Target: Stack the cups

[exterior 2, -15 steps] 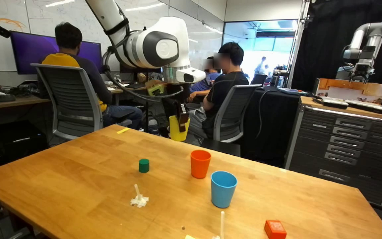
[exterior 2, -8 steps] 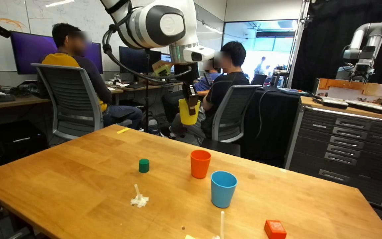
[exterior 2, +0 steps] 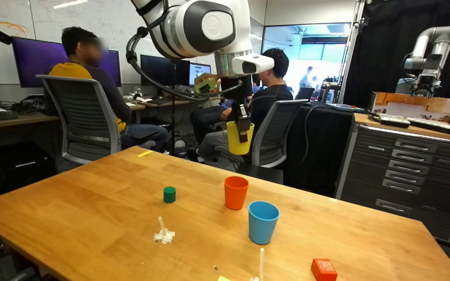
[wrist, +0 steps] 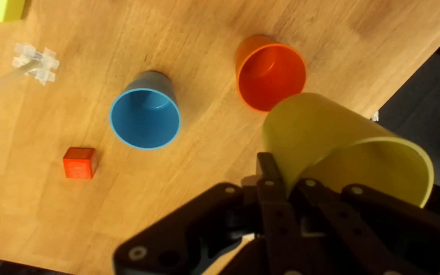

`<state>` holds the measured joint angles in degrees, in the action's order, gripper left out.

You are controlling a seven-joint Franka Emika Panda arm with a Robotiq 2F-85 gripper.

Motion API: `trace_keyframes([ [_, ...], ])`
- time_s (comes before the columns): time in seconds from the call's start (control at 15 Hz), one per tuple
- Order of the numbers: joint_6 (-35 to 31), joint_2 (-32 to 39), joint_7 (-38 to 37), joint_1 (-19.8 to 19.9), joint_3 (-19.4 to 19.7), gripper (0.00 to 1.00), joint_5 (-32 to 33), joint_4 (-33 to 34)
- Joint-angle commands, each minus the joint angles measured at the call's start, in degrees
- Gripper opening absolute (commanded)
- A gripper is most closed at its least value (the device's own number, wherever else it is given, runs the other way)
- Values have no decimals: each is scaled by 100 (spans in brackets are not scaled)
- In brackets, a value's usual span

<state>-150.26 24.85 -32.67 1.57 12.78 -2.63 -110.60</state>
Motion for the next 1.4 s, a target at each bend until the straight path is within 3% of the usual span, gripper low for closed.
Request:
trace_keyframes([
  [0.0, -227, 139, 60, 115, 9, 5, -110, 61],
  [1.33, -76, 1502, 103, 194, -66, 5, -317, 1166],
])
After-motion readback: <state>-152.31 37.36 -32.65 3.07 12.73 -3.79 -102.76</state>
